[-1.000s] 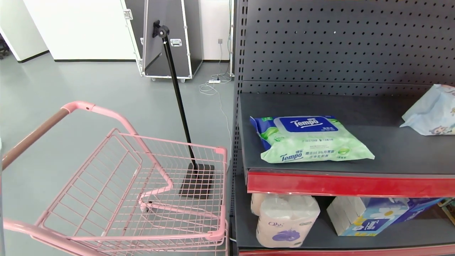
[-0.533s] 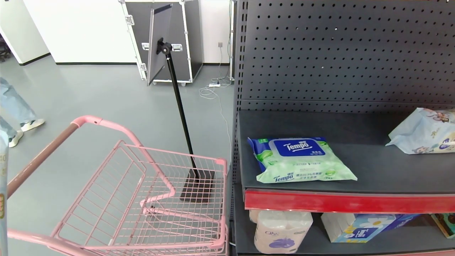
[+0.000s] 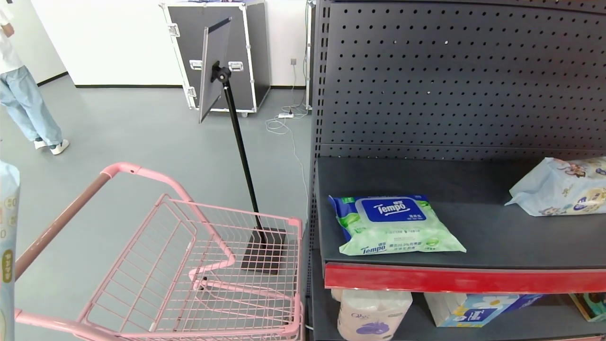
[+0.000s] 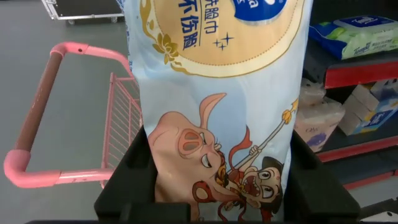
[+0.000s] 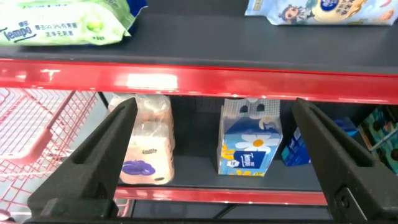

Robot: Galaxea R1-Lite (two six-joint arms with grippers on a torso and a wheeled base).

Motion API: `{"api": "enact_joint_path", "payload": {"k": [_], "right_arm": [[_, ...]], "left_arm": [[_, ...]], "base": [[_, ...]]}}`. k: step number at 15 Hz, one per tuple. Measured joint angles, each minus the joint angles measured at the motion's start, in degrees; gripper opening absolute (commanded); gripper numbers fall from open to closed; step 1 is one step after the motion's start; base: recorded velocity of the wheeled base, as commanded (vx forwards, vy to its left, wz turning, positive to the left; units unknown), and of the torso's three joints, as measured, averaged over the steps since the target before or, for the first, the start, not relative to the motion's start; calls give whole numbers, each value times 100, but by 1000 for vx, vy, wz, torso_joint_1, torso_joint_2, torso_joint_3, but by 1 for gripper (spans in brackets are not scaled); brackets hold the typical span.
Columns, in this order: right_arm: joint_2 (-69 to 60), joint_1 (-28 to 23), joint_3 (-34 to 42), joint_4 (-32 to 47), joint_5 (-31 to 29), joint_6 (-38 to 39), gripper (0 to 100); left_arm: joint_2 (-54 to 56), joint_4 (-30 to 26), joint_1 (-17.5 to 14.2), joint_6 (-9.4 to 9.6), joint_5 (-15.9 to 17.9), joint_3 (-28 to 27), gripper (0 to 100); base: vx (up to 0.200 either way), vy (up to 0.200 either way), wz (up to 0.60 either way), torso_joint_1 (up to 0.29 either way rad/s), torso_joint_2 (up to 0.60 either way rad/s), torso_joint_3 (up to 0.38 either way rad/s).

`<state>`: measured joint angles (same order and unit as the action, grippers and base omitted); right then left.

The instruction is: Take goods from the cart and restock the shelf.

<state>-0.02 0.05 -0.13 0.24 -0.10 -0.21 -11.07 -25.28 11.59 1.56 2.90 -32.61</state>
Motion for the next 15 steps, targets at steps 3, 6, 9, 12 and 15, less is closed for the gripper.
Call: {"api": "enact_joint_path", "payload": {"k": [3,6,9,12,15], "right_arm": [[0,2,0,5,2,-1,100],[0,6,0,5,0,-1,100],[0,2,0,2,2,-4,100],[0,0,-2,0,0,-4,100],[0,2,-5,0,2,-4,100]], "left_arm": [[-23,9,-5,98,-9,1,0],[-23,9,-10,128,-1,4,0],[-12,7,1,128,-1,1,0],[-4,5,1,148,-1,0,0],[10,0,1,262,-1,0,0]], "base": [[0,-200,0,-1,-9,-1],[0,-200,0,15,2,-1],[0,-200,0,2,2,2],[0,-200,0,-1,1,1],[0,-200,0,5,7,4]]}}
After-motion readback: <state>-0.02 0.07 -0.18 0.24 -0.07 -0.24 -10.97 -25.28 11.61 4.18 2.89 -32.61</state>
